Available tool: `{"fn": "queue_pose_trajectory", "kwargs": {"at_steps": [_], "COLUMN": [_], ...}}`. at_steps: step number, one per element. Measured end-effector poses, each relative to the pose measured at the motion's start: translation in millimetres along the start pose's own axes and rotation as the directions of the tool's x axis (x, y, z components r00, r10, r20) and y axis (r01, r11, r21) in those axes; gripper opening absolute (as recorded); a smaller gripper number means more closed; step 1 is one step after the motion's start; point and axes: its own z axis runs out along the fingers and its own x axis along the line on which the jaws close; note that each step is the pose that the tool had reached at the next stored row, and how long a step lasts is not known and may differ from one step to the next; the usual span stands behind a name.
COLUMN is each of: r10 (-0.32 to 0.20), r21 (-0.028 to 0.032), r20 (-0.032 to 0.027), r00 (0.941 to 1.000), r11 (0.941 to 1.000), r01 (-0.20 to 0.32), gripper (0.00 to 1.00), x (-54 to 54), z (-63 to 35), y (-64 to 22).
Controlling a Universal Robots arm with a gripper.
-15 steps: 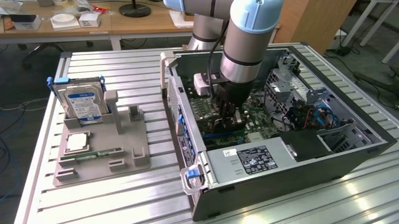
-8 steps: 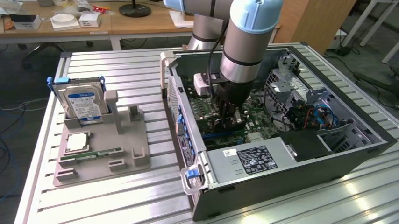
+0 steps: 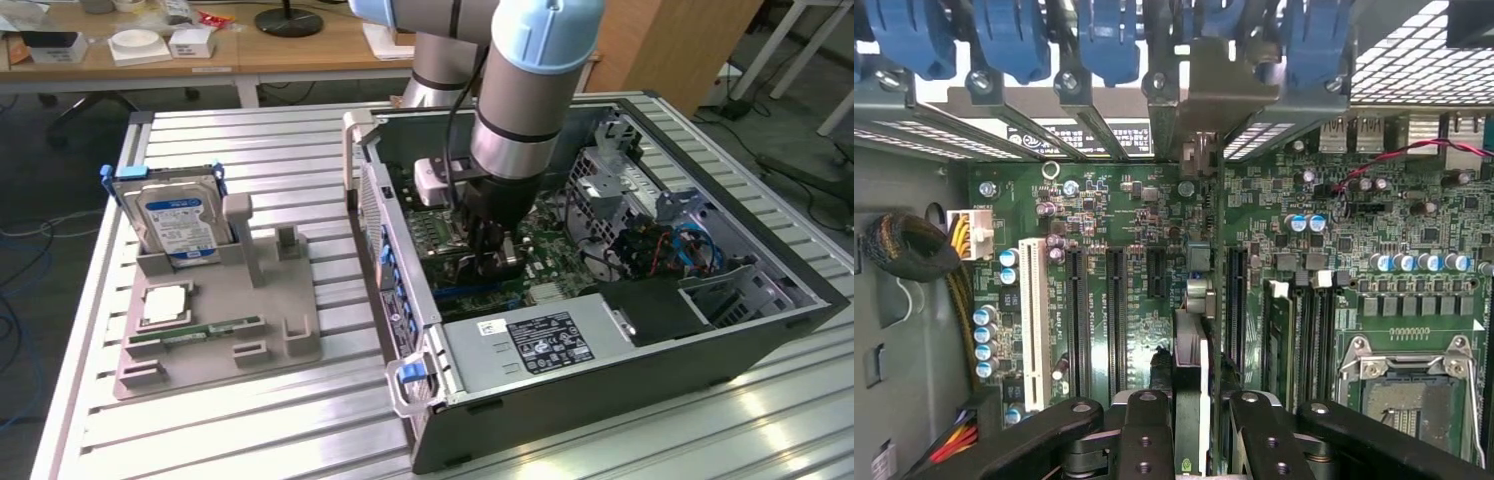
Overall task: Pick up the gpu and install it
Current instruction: 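Insert the gpu into the slot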
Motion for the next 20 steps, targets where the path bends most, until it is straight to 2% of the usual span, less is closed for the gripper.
{"fn": "queue_pose_trajectory", "kwargs": {"at_steps": [5, 9, 12, 20], "r10": [0.0, 0.0, 0.0, -0.001], "r21": [0.0003, 0.0058, 0.0072, 0.0073], "r20": [0.0004, 0.0019, 0.0014, 0.0029], "r00": [1.0, 1.0, 1.0, 1.0], "r11": [1.0, 1.0, 1.0, 1.0], "r01": [0.0, 0.0, 0.0, 0.001], "gripper": [0.27, 0.27, 0.27, 0.27], "x": [-0.1, -0.1, -0.1, -0.4], "z": [0.9, 0.1, -0.8, 0.2], "y": [0.2, 0.8, 0.9, 1.1]}}
